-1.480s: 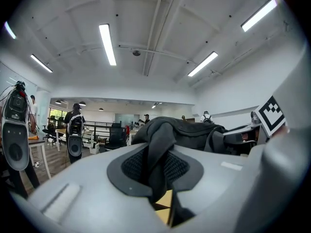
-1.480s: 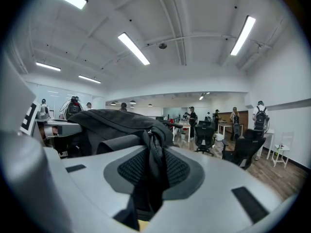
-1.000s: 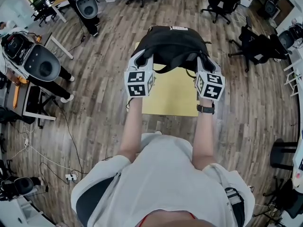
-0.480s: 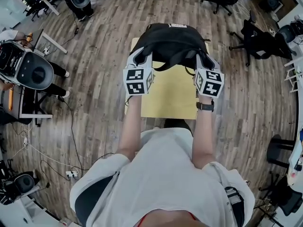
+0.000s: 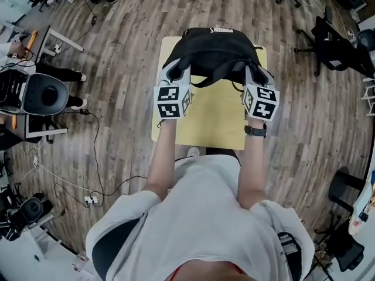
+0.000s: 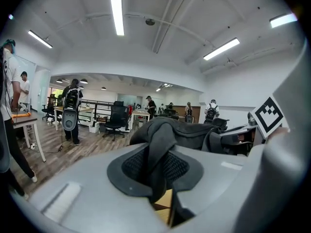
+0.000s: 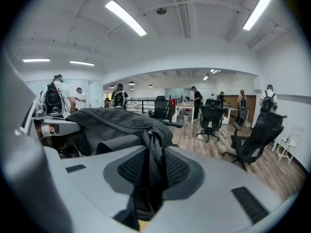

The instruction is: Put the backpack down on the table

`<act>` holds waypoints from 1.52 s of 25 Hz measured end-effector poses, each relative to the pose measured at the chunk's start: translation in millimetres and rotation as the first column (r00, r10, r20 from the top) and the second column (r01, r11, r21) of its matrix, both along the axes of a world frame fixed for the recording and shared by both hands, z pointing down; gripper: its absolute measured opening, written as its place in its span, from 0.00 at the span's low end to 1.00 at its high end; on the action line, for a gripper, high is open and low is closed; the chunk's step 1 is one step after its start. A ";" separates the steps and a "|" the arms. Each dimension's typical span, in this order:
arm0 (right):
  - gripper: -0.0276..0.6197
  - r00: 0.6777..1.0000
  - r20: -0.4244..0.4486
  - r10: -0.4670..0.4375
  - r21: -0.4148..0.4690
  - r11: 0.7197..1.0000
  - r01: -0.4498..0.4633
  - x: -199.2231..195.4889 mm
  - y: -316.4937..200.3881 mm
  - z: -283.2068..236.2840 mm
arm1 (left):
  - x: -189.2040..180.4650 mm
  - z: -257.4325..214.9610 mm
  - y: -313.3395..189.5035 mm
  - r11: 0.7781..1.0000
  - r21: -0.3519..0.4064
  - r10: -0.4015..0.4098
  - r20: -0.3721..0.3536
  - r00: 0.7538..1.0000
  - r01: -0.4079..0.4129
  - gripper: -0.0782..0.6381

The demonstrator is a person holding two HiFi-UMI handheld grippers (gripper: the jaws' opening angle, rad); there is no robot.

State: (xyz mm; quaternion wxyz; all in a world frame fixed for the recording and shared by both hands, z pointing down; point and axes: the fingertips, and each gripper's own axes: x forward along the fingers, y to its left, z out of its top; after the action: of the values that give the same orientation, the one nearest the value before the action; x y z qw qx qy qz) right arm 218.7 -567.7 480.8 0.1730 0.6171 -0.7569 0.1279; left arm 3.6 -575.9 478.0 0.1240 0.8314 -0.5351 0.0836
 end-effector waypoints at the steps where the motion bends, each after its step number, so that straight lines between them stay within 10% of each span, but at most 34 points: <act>1: 0.19 1.000 0.005 -0.003 -0.013 1.000 0.003 1.4 -3.3 7.0 | 1.5 6.2 -2.5 1.000 -0.013 -0.001 0.006 1.000 0.001 0.19; 38: 0.19 0.998 0.046 -0.036 -0.226 0.973 0.046 37.4 -112.8 152.7 | 35.5 151.1 -105.5 0.973 -0.229 -0.024 0.057 0.998 0.036 0.19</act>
State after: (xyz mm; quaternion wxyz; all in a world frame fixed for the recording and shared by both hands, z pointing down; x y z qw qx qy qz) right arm 256.1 -680.5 633.5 0.2293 0.5746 -0.7534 0.2227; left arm 39.1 -681.4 629.1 0.2062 0.8008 -0.5374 0.1655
